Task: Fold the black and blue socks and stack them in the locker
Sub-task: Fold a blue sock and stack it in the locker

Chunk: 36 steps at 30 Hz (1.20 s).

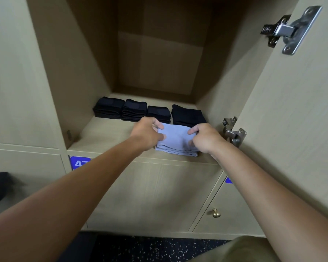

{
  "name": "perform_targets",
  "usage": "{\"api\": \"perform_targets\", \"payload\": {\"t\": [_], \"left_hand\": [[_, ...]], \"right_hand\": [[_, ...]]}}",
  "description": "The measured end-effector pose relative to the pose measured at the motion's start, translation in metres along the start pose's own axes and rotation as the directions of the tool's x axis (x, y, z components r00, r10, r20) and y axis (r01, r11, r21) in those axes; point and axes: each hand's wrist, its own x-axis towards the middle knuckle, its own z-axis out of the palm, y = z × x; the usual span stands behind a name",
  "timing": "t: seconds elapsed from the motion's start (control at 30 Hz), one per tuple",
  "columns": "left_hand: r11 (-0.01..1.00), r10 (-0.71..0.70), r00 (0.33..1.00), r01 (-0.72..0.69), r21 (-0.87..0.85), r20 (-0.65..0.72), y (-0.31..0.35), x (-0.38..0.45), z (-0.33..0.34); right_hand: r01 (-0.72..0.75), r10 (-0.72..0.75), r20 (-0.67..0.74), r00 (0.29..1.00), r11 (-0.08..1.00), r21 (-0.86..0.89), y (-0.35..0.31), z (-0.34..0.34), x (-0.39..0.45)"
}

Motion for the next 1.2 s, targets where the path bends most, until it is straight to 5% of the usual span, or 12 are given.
{"api": "perform_targets", "payload": {"t": [0.5,0.83,0.97,1.2], "left_hand": [[0.99,-0.062,0.997,0.066,0.127,-0.035,0.005,-0.002,-0.012],[0.988,-0.018,0.995,0.032,0.148,-0.094,0.009,-0.012,-0.033],[0.965,0.052,0.994,-0.026,0.262,-0.095,0.017,-0.025,-0.058],[0.89,0.154,0.982,-0.089,0.447,-0.112,0.006,-0.069,-0.112]], "right_hand": [[0.087,-0.089,0.046,0.995,0.996,0.029,0.008,0.009,0.006],[0.125,-0.128,-0.022,0.992,0.987,-0.101,-0.011,0.015,-0.008],[0.228,-0.247,-0.046,0.968,0.94,-0.252,-0.025,0.019,-0.019],[0.449,-0.471,-0.053,0.88,0.864,-0.227,-0.062,0.042,-0.043]]}}
